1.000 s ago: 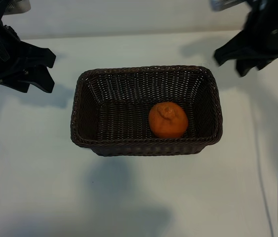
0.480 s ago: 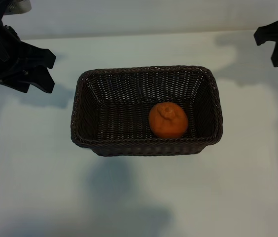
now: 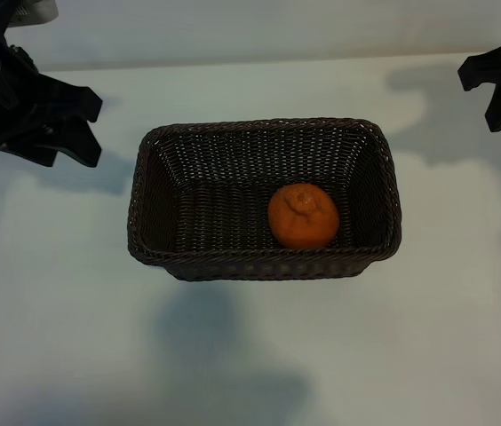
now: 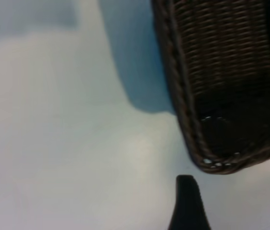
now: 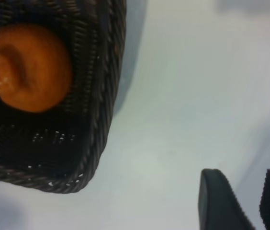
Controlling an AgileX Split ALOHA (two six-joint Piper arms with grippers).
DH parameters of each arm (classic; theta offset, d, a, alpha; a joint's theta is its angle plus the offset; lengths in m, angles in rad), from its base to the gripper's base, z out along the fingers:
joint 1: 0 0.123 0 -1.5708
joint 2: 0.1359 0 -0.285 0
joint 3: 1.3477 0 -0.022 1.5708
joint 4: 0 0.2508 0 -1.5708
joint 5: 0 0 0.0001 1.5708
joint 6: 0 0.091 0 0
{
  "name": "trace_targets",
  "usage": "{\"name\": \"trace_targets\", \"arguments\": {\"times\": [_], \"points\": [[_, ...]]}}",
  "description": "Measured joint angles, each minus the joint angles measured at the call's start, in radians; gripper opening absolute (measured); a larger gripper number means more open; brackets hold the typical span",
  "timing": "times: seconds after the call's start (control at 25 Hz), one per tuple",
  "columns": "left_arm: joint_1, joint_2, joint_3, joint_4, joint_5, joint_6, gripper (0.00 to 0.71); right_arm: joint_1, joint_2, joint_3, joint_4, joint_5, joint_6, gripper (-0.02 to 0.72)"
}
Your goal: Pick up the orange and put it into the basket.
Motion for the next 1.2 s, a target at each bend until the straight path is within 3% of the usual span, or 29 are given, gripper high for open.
{"name": "trace_targets", "arguments": {"times": [1.2], "points": [[0.000, -0.004, -0.021, -0.070, 0.000, 0.003, 0.527, 0.000, 0.000, 0.001, 0.020, 0.001, -0.008, 0.257]]}}
